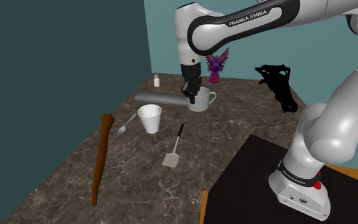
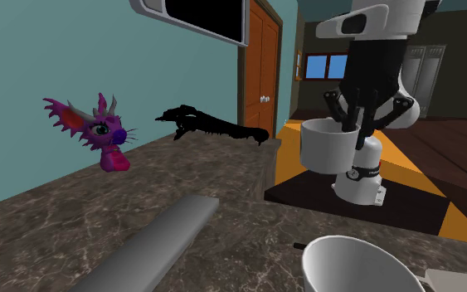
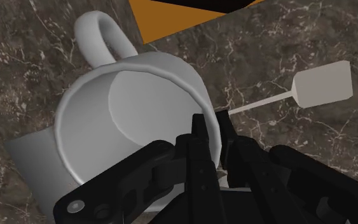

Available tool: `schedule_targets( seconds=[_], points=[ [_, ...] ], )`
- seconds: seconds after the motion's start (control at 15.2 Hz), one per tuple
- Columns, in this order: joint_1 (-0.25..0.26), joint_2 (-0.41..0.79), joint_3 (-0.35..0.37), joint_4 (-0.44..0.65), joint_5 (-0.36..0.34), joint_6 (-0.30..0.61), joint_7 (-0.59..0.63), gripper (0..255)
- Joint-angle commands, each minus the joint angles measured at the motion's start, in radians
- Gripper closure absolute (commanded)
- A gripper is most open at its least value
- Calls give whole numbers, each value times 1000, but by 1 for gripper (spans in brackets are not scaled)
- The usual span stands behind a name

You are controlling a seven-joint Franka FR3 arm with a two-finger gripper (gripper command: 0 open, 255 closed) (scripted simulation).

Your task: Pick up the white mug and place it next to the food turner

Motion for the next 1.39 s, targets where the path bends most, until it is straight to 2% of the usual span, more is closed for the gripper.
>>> schedule_targets(
  seconds=[0.0, 0.73, 1.32],
  points=[
    [19, 29, 28, 30, 9, -2, 45, 255],
    [128, 252, 167, 283, 13, -40, 294, 255],
    [246, 517, 240, 623, -46, -126, 487, 255]
  ],
)
